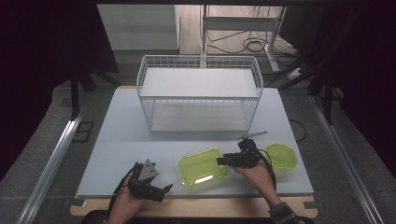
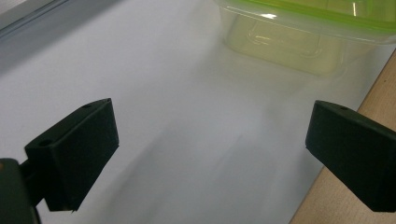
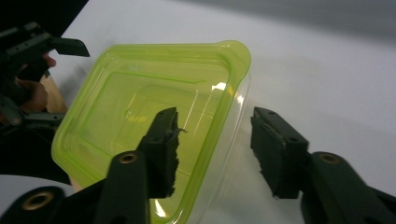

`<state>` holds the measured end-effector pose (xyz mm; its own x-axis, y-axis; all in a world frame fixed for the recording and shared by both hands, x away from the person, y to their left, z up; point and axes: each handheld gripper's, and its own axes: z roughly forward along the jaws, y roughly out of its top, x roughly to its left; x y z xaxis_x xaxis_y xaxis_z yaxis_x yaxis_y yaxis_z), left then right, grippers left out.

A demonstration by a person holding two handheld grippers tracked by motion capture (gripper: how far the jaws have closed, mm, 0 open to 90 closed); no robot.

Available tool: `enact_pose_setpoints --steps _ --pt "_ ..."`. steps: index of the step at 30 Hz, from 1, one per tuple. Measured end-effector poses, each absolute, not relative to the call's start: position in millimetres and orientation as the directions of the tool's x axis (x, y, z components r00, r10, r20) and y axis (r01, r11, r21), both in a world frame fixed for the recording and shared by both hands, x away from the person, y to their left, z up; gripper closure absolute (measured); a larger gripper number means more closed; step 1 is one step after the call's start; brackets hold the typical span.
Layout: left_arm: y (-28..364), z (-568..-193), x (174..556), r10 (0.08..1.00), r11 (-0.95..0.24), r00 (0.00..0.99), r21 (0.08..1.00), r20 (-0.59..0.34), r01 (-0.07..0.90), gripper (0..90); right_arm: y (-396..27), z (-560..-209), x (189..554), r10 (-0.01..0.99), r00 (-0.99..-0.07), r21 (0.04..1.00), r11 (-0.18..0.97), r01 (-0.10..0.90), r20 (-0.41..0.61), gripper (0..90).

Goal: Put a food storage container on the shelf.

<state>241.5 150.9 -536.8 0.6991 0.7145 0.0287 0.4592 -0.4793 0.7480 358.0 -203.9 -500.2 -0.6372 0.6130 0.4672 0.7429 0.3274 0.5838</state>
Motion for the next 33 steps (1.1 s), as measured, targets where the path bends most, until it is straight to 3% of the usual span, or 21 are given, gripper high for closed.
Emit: enact_pose_setpoints --steps 6,11,33 --pt "150 -537 241 0.712 -0.482 0.702 0.747 0.03 0.457 2.5 -208 -506 368 0.584 -0.55 0.493 0.273 0.826 0.597 70.1" --pt "150 -537 241 0.71 -0.487 0.704 0.746 0.034 0.455 2.5 -213 -510 371 0.543 -0.494 0.438 0.24 0.866 0.679 78.2" --pt "151 -538 242 0.712 -0.488 0.701 0.744 0.037 0.457 2.5 -224 -486 372 0.501 -0.478 0.486 0.126 0.865 0.721 79.8"
